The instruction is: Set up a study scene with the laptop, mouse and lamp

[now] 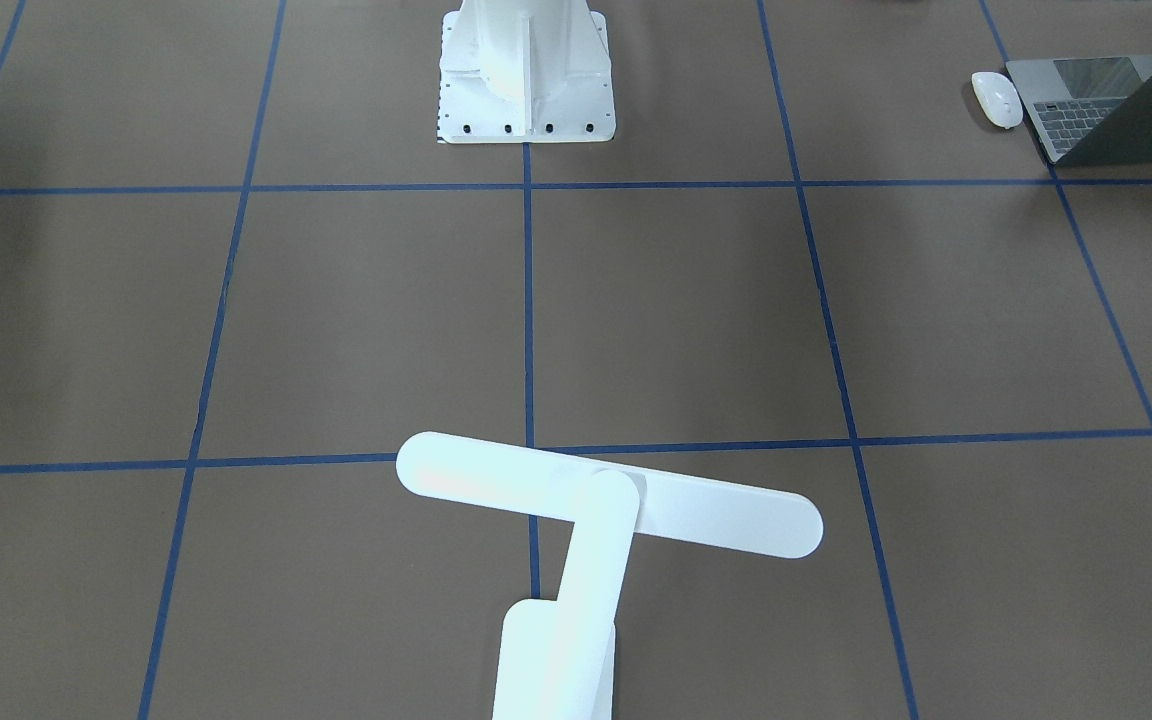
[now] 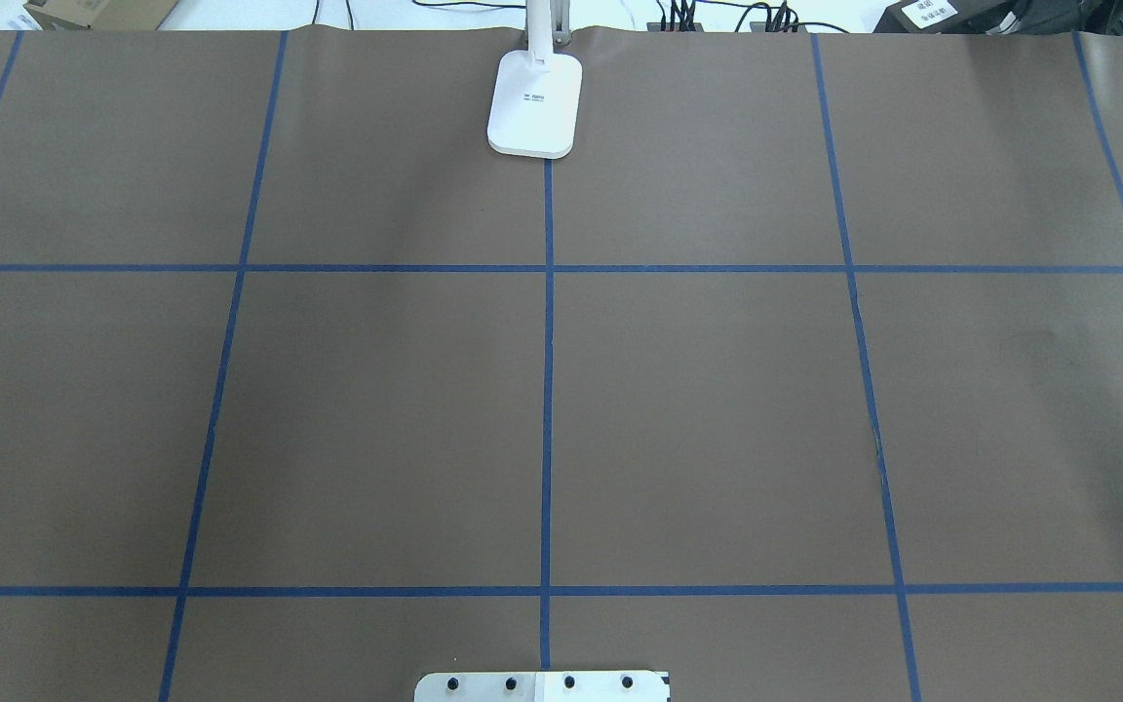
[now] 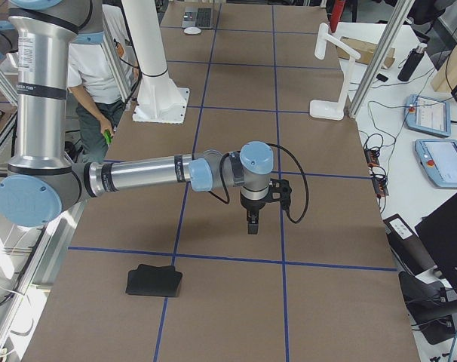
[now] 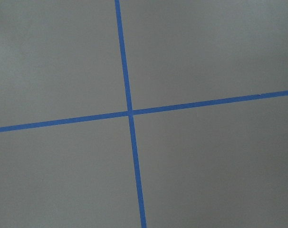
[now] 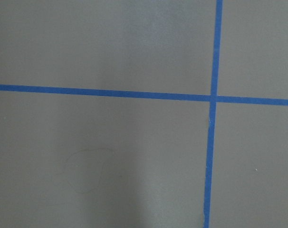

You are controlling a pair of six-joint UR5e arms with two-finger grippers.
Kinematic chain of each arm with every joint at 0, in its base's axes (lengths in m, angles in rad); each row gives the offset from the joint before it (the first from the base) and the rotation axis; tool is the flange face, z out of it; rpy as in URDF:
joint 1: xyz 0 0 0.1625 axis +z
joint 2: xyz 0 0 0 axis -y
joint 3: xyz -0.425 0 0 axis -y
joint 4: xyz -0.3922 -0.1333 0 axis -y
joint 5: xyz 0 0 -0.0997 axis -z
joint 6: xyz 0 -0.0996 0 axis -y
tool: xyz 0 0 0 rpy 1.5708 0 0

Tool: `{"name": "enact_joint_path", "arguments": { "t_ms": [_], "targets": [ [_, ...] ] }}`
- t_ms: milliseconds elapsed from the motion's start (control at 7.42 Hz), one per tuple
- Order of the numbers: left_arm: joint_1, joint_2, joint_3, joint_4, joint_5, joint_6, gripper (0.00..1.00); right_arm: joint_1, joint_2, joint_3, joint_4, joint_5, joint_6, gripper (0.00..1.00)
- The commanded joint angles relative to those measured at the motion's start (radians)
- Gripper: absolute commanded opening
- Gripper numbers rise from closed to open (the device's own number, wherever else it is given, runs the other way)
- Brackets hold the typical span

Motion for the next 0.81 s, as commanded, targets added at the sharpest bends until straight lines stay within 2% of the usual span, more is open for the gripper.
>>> {"name": "enact_joint_path", "arguments": {
  "t_ms": [0, 674],
  "targets": [
    [0.002, 0.027, 0.014, -0.002, 0.002, 0.01, 1.0, 0.025, -0.012, 0.015, -0.002, -0.002, 0.0, 0.99],
    [0.002, 0.047, 0.031, 0.0, 0.002, 0.001, 1.0, 0.033, -0.014, 0.034, 0.0, 0.004, 0.001, 0.99]
  ]
}}
